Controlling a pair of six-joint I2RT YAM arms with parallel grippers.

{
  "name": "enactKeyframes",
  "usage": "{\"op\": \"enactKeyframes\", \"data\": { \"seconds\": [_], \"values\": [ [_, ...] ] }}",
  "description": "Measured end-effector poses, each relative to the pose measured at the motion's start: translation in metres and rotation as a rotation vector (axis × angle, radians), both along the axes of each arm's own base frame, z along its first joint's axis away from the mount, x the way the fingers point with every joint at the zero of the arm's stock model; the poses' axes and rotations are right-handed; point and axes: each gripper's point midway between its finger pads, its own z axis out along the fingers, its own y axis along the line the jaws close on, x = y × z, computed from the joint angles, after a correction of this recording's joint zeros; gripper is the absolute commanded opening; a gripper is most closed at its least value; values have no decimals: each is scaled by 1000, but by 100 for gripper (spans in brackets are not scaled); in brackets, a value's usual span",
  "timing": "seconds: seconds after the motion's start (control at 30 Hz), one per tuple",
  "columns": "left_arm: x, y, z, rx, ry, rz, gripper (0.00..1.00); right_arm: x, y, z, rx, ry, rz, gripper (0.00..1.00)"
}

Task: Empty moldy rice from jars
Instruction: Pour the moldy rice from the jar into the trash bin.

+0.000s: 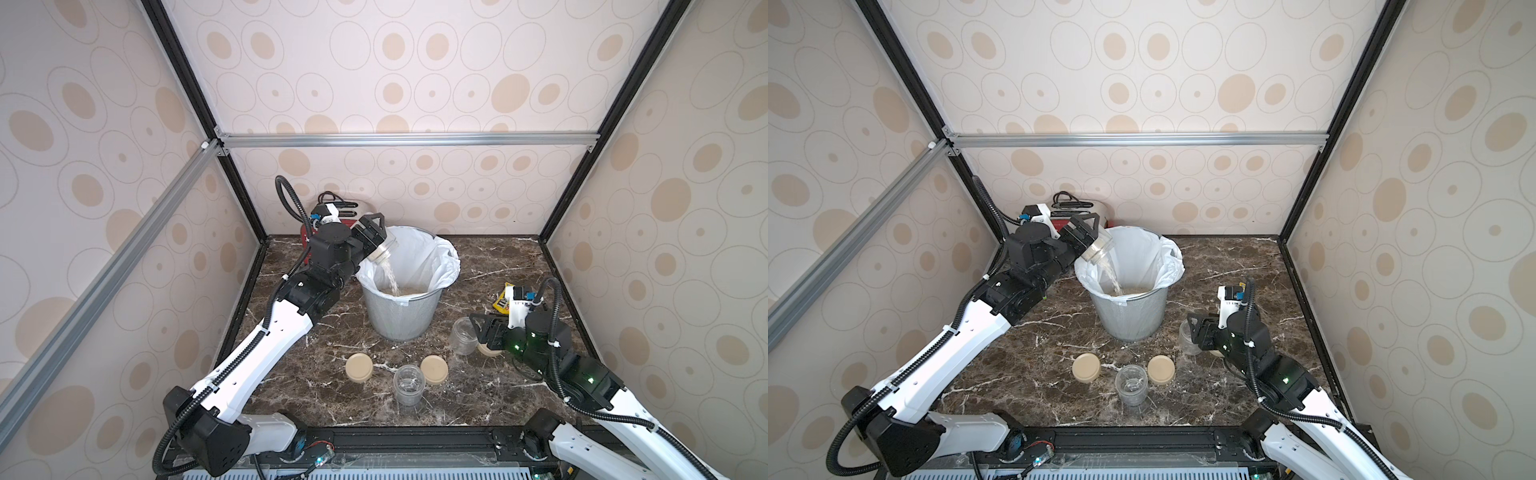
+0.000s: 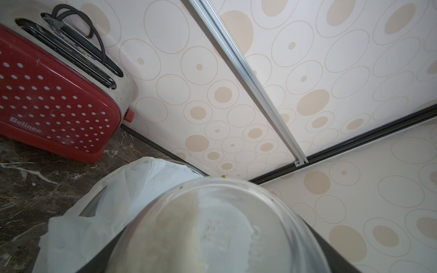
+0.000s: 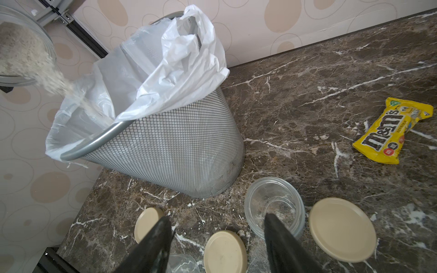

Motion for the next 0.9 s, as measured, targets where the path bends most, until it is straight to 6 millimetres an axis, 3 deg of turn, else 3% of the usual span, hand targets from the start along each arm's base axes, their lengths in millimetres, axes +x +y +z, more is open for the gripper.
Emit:
{"op": "enactKeyframes", "data": {
  "seconds": [0.23, 0.7, 0.9],
  "values": [
    [3, -3, 17, 19, -36, -10, 49, 0, 0, -2, 5, 13, -6, 64],
    [22, -14, 26, 109, -57, -27, 49, -3, -2, -10, 35, 41, -27, 64],
    [23, -16, 31, 162, -69, -41, 49, -8, -7, -23, 57, 59, -42, 65]
  ]
}}
